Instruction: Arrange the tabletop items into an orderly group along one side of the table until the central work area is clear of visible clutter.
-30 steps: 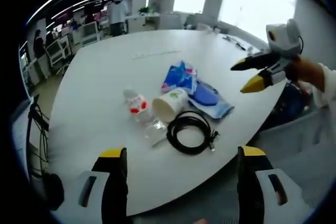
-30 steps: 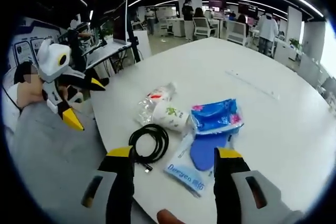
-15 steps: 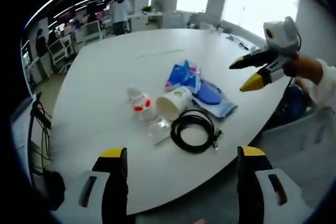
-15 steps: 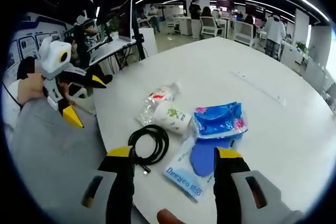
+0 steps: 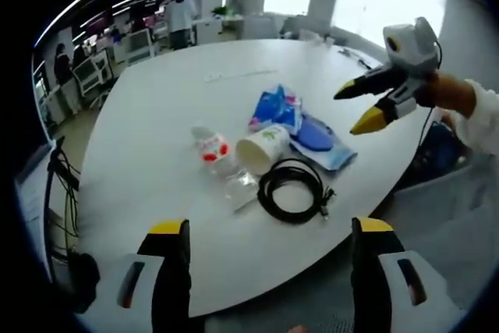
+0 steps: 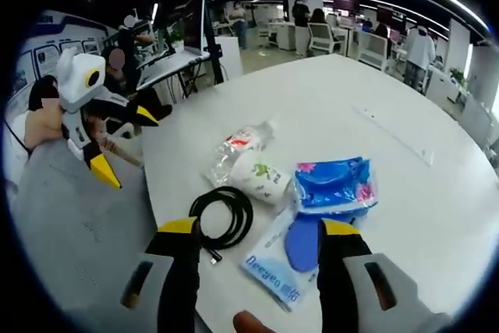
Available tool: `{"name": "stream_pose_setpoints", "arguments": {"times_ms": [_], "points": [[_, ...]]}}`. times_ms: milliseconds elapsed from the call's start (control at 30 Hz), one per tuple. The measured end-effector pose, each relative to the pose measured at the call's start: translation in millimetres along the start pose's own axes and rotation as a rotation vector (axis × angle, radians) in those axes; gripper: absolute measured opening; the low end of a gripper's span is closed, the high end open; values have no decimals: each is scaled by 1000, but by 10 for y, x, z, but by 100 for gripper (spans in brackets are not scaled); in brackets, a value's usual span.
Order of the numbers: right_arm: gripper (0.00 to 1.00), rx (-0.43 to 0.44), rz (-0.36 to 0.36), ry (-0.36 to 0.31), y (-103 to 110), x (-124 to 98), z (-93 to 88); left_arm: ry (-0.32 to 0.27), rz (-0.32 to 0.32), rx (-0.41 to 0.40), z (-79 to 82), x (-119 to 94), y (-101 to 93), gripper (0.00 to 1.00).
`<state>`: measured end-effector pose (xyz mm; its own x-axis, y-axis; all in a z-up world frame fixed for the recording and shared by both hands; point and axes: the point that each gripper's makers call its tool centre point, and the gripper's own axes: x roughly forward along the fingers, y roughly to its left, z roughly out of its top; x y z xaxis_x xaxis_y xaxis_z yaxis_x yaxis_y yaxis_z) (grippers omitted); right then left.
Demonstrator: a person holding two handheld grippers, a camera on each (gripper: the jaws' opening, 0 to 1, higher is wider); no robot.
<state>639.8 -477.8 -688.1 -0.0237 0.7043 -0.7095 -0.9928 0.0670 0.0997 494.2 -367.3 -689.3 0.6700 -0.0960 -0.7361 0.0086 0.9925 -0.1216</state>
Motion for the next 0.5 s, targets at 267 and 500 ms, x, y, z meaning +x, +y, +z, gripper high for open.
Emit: {"name": "stream_pose_setpoints", "arguments": {"times_ms": [267, 500], "points": [[58, -16, 22, -6, -1, 92, 52, 9, -2, 2, -24, 4, -2, 81], [58, -49, 28, -6, 26, 165, 112, 2, -4, 6, -9, 9, 9, 81]]}}
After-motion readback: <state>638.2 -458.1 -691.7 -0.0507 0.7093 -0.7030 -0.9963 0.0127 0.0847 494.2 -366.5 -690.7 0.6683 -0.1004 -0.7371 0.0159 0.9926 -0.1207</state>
